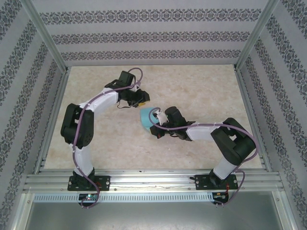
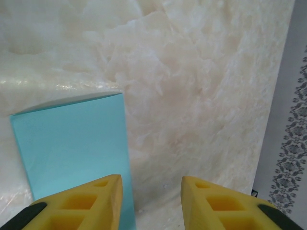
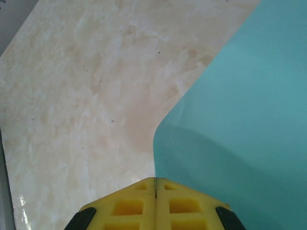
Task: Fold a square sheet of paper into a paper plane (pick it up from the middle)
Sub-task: Third fold the triangle at the center of the table.
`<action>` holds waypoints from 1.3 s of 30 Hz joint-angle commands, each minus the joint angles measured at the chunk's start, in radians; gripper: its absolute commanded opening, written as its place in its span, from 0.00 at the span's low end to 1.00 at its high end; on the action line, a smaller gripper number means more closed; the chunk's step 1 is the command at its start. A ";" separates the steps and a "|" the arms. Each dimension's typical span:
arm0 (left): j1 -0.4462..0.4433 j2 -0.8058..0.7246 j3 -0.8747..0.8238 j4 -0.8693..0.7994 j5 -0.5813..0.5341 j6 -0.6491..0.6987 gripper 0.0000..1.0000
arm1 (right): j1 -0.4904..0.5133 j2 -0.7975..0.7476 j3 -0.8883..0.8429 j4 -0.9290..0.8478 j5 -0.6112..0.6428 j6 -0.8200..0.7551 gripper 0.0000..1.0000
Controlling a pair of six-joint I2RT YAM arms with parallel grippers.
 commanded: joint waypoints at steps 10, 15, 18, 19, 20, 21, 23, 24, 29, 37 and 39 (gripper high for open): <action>-0.040 0.171 0.080 -0.068 0.028 0.105 0.37 | 0.004 0.017 0.024 0.000 -0.020 0.034 0.00; -0.040 0.195 0.064 -0.060 0.017 0.095 0.35 | 0.003 0.006 0.021 -0.017 -0.016 0.028 0.00; -0.040 0.203 0.057 -0.087 -0.001 0.091 0.35 | 0.003 -0.007 0.019 -0.021 -0.015 0.025 0.00; -0.040 0.203 0.049 -0.087 -0.008 0.088 0.35 | 0.003 -0.011 0.017 -0.022 -0.012 0.025 0.00; -0.040 0.205 0.047 -0.100 -0.022 0.090 0.35 | 0.003 -0.014 0.013 -0.022 -0.010 0.023 0.00; -0.040 0.204 0.048 -0.110 -0.030 0.095 0.35 | 0.003 -0.014 0.010 -0.020 -0.007 0.023 0.00; -0.040 0.209 0.043 -0.121 -0.048 0.103 0.35 | 0.003 -0.014 0.003 -0.011 -0.003 0.028 0.00; -0.040 0.211 0.045 -0.127 -0.056 0.103 0.34 | 0.003 -0.013 0.000 -0.008 0.001 0.030 0.00; -0.040 0.223 0.046 -0.144 -0.072 0.118 0.32 | 0.003 -0.004 0.000 -0.013 0.007 0.035 0.00; -0.040 0.251 0.031 -0.144 -0.073 0.116 0.31 | -0.033 0.015 0.026 -0.062 0.094 0.083 0.00; -0.040 0.248 0.028 -0.143 -0.074 0.116 0.31 | -0.054 0.022 0.035 -0.089 0.097 0.090 0.00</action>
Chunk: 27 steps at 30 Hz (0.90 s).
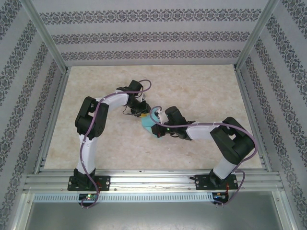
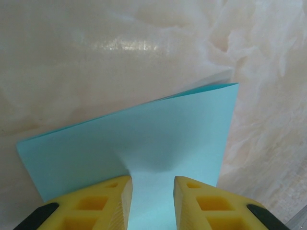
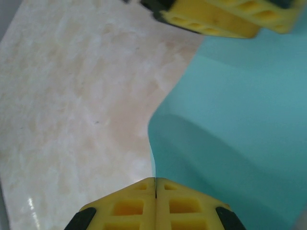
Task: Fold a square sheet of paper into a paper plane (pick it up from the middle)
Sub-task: Third fold the triangle at the center of the table.
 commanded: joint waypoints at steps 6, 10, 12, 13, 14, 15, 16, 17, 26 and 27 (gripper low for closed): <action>-0.003 0.030 -0.024 -0.046 -0.024 0.019 0.31 | -0.059 0.031 0.060 -0.107 0.052 0.005 0.00; -0.003 0.029 -0.026 -0.040 -0.022 0.013 0.31 | -0.078 0.039 0.098 -0.159 0.056 -0.008 0.00; -0.003 0.030 -0.025 -0.037 -0.023 0.013 0.31 | -0.080 0.044 0.112 -0.180 0.077 -0.022 0.00; -0.004 0.031 -0.025 -0.037 -0.022 0.014 0.31 | -0.080 0.047 0.120 -0.194 0.084 -0.028 0.00; -0.004 0.033 -0.024 -0.038 -0.020 0.013 0.31 | -0.080 0.051 0.130 -0.208 0.083 -0.035 0.00; -0.004 0.031 -0.024 -0.036 -0.017 0.012 0.31 | -0.080 0.055 0.136 -0.218 0.079 -0.038 0.00; -0.003 0.031 -0.023 -0.038 -0.017 0.013 0.31 | -0.080 0.060 0.141 -0.221 0.074 -0.038 0.00; -0.003 0.029 -0.022 -0.038 -0.019 0.015 0.31 | -0.078 0.063 0.141 -0.217 0.068 -0.039 0.00; -0.003 0.029 -0.024 -0.030 -0.014 0.009 0.31 | -0.079 0.088 0.153 -0.204 0.074 -0.031 0.00; -0.003 0.029 -0.024 -0.030 -0.013 0.009 0.31 | -0.078 0.089 0.156 -0.204 0.069 -0.032 0.00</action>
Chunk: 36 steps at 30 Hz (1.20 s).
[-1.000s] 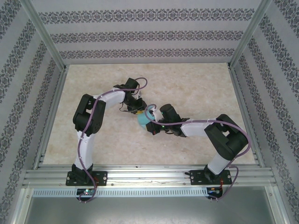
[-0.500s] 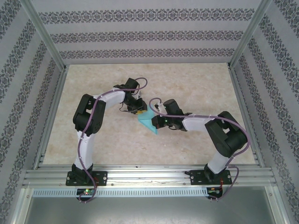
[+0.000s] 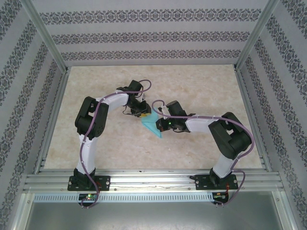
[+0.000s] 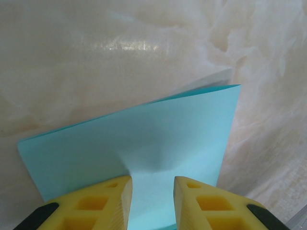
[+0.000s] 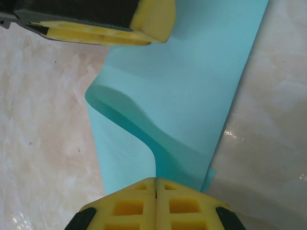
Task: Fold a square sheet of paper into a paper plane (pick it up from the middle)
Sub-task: Third fold the triangle at the center of the table.
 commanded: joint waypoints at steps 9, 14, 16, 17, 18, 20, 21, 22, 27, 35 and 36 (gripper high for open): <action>-0.004 0.026 -0.032 -0.017 -0.007 -0.002 0.31 | -0.011 0.046 0.068 -0.020 0.011 -0.027 0.00; -0.003 0.022 -0.033 -0.015 -0.004 -0.002 0.31 | -0.008 0.052 0.064 -0.011 0.002 -0.022 0.00; -0.003 0.021 -0.033 -0.017 -0.003 -0.002 0.31 | -0.008 0.052 0.061 -0.012 -0.006 -0.022 0.00; -0.004 0.018 -0.032 -0.017 -0.003 -0.002 0.31 | -0.008 0.052 0.059 -0.013 -0.006 -0.018 0.00; -0.003 0.018 -0.031 -0.016 -0.003 -0.001 0.31 | -0.008 0.052 0.060 -0.019 -0.011 -0.015 0.00; -0.003 0.017 -0.032 -0.016 -0.003 0.000 0.31 | -0.007 0.054 0.060 -0.026 -0.040 -0.015 0.00; -0.004 0.016 -0.030 -0.017 -0.003 0.000 0.31 | -0.006 0.052 0.056 -0.023 -0.048 -0.015 0.00; -0.005 0.015 -0.029 -0.019 -0.003 -0.001 0.31 | -0.001 0.051 0.054 -0.025 -0.052 -0.017 0.00; -0.003 0.014 -0.015 -0.029 0.000 0.000 0.31 | 0.011 0.035 0.058 -0.059 -0.046 -0.019 0.00; -0.003 -0.002 -0.037 -0.009 0.002 -0.006 0.31 | 0.013 0.054 0.082 -0.051 -0.032 -0.010 0.00; -0.004 -0.004 -0.040 -0.006 0.004 -0.009 0.31 | 0.012 0.055 0.079 -0.047 -0.031 -0.009 0.00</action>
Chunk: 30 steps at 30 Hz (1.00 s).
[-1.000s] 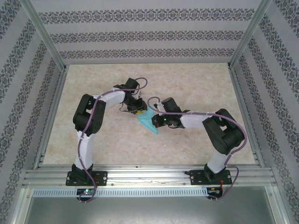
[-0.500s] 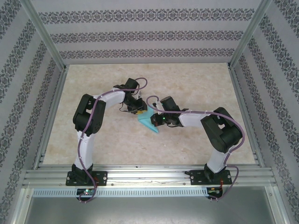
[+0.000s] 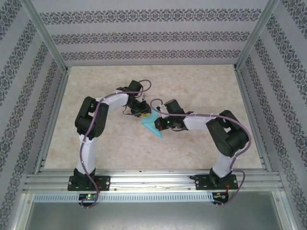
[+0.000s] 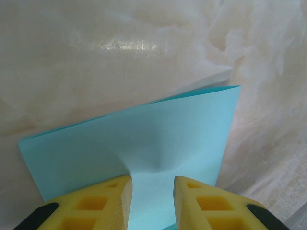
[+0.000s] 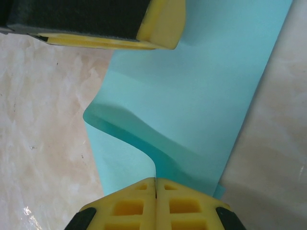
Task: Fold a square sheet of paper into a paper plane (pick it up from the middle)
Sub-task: Third fold the triangle at the center of the table.
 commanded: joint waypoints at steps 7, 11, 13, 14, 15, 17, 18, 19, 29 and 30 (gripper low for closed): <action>-0.002 0.002 -0.032 -0.026 -0.007 0.000 0.31 | 0.011 0.015 0.028 -0.028 -0.012 -0.017 0.00; -0.002 0.002 -0.038 -0.020 -0.004 -0.010 0.31 | 0.007 0.003 0.015 -0.023 -0.007 -0.015 0.00; -0.002 0.001 -0.042 -0.014 -0.008 -0.012 0.31 | 0.006 0.003 0.015 -0.025 -0.008 -0.014 0.00; -0.003 0.002 -0.043 -0.012 -0.007 -0.014 0.31 | 0.005 0.005 0.015 -0.022 -0.008 -0.013 0.00; -0.003 0.002 -0.045 -0.012 -0.005 -0.015 0.31 | 0.006 0.006 0.016 -0.021 -0.009 -0.012 0.00; -0.003 0.006 -0.045 -0.010 -0.005 -0.016 0.31 | 0.006 0.010 0.020 -0.025 -0.007 -0.011 0.00; -0.003 0.005 -0.044 -0.012 -0.005 -0.017 0.31 | 0.006 0.010 0.022 -0.030 -0.010 -0.011 0.00; -0.002 0.005 -0.044 -0.008 -0.003 -0.018 0.31 | 0.006 0.010 0.022 -0.032 -0.016 -0.012 0.00; -0.002 0.009 -0.042 -0.005 0.002 -0.022 0.31 | 0.006 0.027 0.019 -0.024 0.010 -0.002 0.00; -0.003 0.010 -0.042 -0.006 0.004 -0.023 0.31 | 0.006 0.025 0.018 -0.027 0.014 0.000 0.00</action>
